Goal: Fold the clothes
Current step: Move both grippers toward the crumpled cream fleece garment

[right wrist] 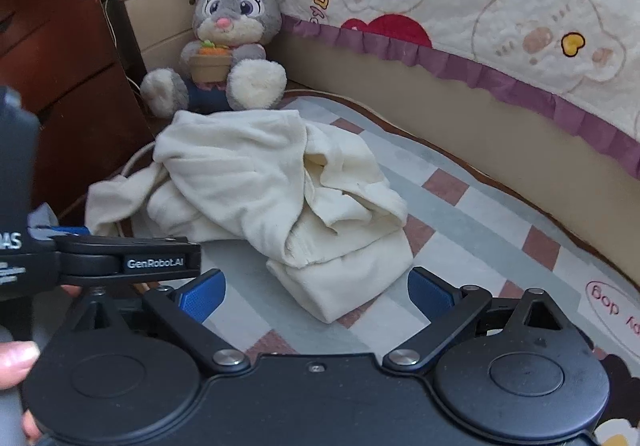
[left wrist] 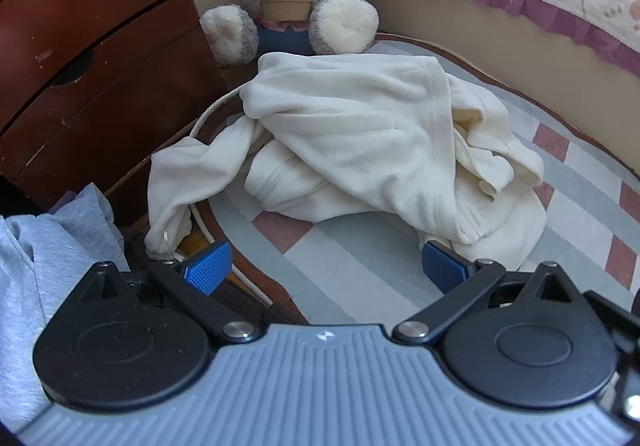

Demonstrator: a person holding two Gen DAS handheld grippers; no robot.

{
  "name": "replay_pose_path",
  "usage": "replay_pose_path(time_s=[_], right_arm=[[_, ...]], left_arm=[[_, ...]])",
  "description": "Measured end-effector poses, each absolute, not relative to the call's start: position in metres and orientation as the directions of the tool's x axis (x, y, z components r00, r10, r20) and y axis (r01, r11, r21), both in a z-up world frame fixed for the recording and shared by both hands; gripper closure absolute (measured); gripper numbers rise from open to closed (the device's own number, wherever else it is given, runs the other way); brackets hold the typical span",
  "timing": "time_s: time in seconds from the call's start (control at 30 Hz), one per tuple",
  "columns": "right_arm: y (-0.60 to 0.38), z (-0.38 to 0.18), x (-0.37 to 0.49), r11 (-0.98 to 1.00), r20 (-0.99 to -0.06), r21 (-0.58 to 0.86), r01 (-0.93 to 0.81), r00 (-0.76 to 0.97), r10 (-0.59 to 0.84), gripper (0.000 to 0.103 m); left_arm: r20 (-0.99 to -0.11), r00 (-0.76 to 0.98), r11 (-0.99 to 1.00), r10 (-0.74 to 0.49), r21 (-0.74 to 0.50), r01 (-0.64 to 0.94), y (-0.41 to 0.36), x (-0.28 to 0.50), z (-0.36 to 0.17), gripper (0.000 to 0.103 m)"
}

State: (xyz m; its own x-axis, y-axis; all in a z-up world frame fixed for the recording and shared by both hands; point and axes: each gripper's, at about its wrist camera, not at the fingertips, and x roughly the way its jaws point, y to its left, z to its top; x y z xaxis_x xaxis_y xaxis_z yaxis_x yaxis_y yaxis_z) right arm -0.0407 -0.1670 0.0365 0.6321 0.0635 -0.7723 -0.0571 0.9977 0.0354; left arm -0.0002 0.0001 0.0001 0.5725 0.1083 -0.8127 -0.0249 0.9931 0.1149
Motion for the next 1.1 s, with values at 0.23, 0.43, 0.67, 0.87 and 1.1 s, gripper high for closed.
replay_pose_path(time_s=[0.23, 0.43, 0.67, 0.87, 1.1], right_arm=[[-0.165, 0.038, -0.036, 0.999, -0.761, 0.044, -0.026, 0.647, 0.050, 0.003], [-0.184, 0.043, -0.049, 0.992, -0.729, 0.122, -0.036, 0.675, 0.114, 0.003], [-0.181, 0.051, -0.053, 0.985, -0.693, 0.170, -0.038, 0.706, 0.147, 0.003], [-0.183, 0.047, -0.053, 0.982, -0.702, 0.186, -0.039, 0.694, 0.161, 0.004], [-0.183, 0.047, -0.055, 0.982, -0.702, 0.185, -0.045, 0.693, 0.164, 0.004]], left_arm=[[-0.808, 0.583, 0.997, 0.079, 0.068, -0.040, 0.002, -0.001, 0.001, 0.000], [-0.809, 0.587, 0.999, 0.043, 0.029, -0.033, 0.011, -0.003, -0.003, 0.000], [-0.814, 0.581, 1.000, 0.017, 0.003, -0.026, 0.012, -0.002, -0.008, 0.000], [-0.818, 0.575, 0.999, -0.010, -0.027, -0.021, 0.017, -0.001, -0.011, 0.000], [-0.822, 0.570, 0.999, 0.004, -0.015, -0.030, 0.017, 0.000, -0.015, 0.000]])
